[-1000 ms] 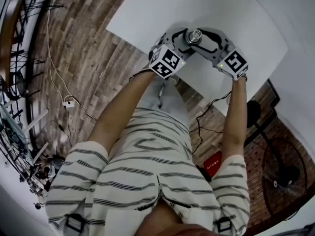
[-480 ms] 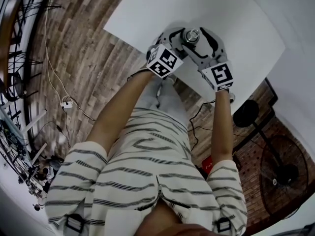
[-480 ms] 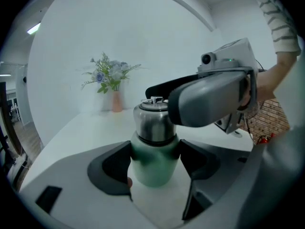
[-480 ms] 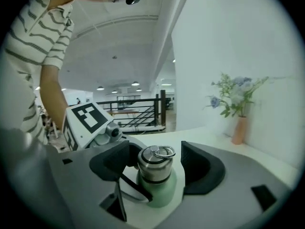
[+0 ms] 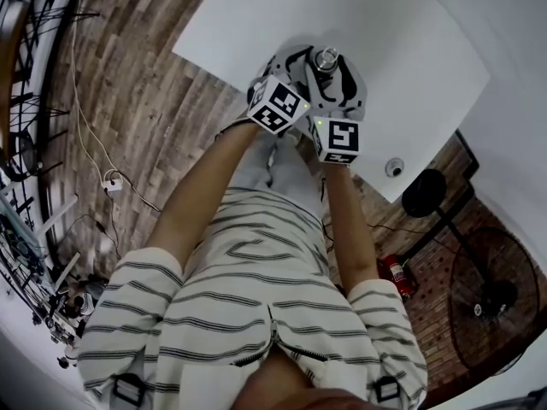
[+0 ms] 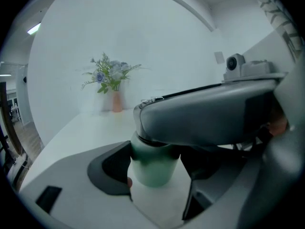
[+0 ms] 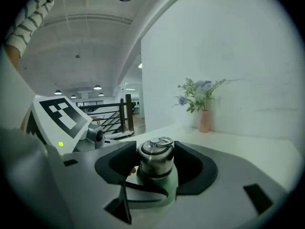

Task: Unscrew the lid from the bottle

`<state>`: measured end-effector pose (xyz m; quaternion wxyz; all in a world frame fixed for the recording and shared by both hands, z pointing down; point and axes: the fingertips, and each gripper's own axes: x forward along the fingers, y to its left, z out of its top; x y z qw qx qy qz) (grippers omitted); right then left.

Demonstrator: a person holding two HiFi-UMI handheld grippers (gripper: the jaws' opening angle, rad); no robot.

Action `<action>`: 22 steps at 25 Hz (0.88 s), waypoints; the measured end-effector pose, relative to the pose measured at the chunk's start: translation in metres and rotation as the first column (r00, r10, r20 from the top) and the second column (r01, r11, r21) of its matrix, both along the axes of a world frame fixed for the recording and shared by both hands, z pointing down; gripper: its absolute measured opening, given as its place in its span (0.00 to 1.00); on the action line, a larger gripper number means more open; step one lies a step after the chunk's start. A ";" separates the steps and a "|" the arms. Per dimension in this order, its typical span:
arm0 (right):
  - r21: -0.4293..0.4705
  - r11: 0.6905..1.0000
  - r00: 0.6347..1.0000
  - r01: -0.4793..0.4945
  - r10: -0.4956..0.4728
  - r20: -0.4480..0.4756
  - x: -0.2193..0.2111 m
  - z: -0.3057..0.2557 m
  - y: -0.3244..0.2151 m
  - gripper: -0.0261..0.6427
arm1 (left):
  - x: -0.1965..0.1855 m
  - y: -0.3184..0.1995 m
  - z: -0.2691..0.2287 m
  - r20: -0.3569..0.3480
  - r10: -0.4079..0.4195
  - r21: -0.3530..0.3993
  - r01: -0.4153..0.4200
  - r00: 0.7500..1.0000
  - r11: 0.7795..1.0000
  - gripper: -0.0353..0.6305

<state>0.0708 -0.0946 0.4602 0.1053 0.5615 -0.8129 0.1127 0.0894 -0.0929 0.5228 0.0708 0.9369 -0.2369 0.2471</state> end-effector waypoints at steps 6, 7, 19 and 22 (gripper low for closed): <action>-0.006 1.000 0.999 0.013 -0.014 -0.033 0.003 0.003 0.001 0.39 | 0.002 0.002 0.001 0.000 0.000 0.001 0.000 1.000 1.000 0.54; -0.006 0.999 0.999 0.032 -0.032 -0.038 0.004 0.003 0.001 0.39 | 0.002 0.001 0.001 0.000 0.001 0.002 -0.001 1.000 1.000 0.54; -0.030 0.834 0.833 0.550 -0.551 -0.058 -0.001 0.001 0.004 0.40 | 0.005 0.001 0.001 0.000 0.013 0.003 -0.013 1.000 1.000 0.54; -0.037 0.724 0.724 0.689 -0.690 -0.025 -0.003 -0.003 0.006 0.40 | 0.006 0.002 0.000 0.000 0.017 0.002 -0.017 1.000 1.000 0.54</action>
